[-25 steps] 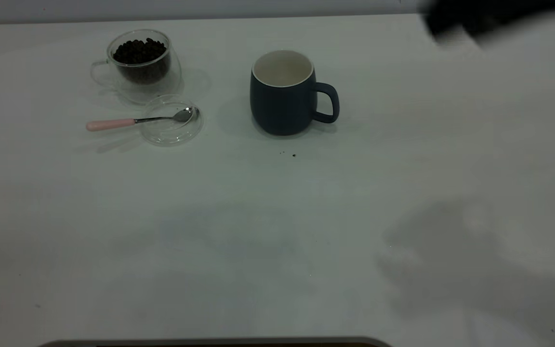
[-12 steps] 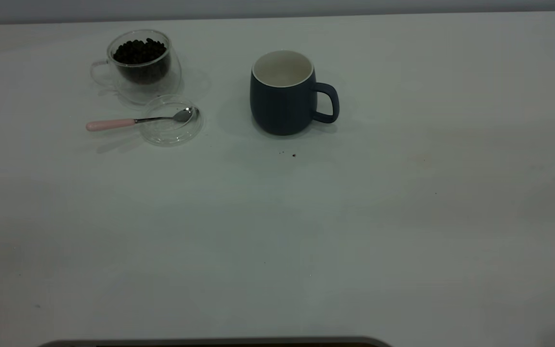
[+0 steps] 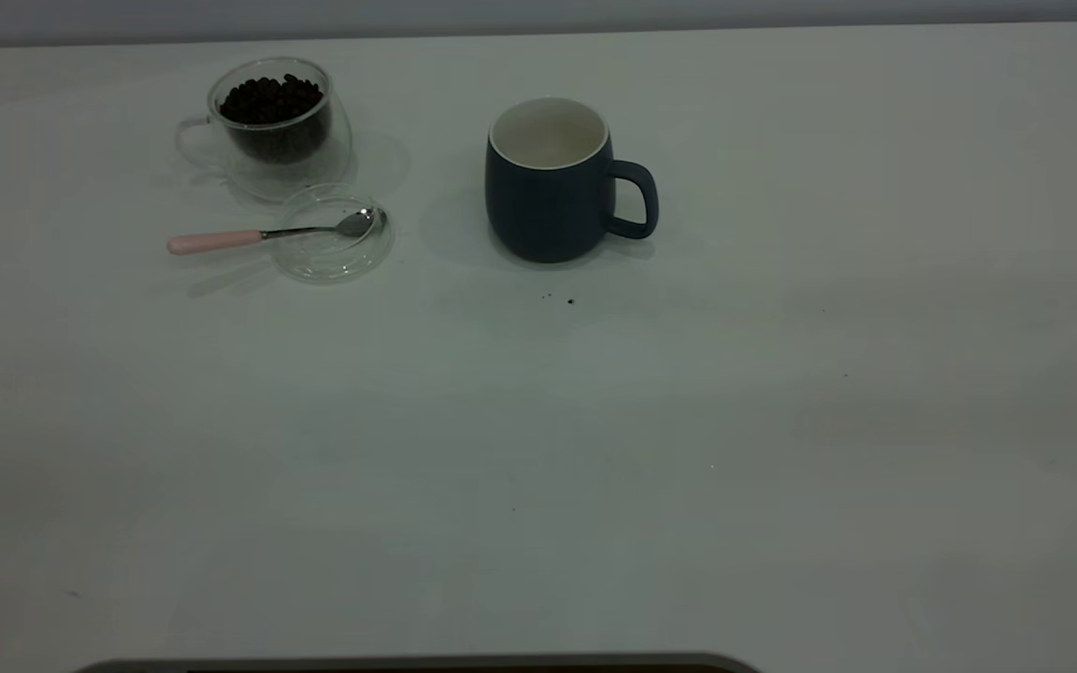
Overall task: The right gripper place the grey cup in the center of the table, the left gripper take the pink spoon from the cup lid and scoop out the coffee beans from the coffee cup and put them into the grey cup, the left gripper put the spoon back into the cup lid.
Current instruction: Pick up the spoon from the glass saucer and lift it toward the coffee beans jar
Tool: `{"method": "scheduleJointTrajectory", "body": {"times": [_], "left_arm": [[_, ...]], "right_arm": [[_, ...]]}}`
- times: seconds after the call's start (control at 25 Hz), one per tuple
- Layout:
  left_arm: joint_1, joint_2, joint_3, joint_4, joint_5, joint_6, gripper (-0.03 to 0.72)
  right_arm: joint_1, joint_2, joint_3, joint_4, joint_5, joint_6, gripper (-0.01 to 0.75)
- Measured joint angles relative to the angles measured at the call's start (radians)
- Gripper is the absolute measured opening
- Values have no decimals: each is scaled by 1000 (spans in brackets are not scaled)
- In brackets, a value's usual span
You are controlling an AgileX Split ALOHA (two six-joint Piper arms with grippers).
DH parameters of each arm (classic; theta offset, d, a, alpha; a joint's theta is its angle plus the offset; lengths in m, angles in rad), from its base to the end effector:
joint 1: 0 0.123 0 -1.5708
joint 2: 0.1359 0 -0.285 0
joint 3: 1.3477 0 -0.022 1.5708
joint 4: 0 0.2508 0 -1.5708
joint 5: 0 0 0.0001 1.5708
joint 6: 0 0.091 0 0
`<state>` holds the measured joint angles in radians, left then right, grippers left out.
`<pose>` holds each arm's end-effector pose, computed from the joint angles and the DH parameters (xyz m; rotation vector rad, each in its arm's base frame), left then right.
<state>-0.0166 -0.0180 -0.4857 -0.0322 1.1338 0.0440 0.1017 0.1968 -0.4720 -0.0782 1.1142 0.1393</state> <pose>-0.0092 -0.0025 0.2675 0.0670 2.1123 -0.0226 0.0242 -0.0040 0.2636 0.0389 2.3189 0.0229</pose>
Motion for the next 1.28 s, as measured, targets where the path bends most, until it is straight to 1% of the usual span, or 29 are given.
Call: {"method": "scheduleJointTrajectory", "body": {"times": [0.16,0.28,0.4,0.52,1.28], "left_arm": [[0,0,0,0,0,0,573],[0,0,0,0,0,0,573],[0,0,0,0,0,0,573],[0,0,0,0,0,0,573],[0,0,0,0,0,0,573]], "right_arm": [[-44,-147,0,8,7,-20,503],[-73,-162,0,54,9,-92,503],[-75,-163,0,121,9,-188,503],[-75,-163,0,154,9,-232,503],[-75,-163,0,161,9,-245,503]]}}
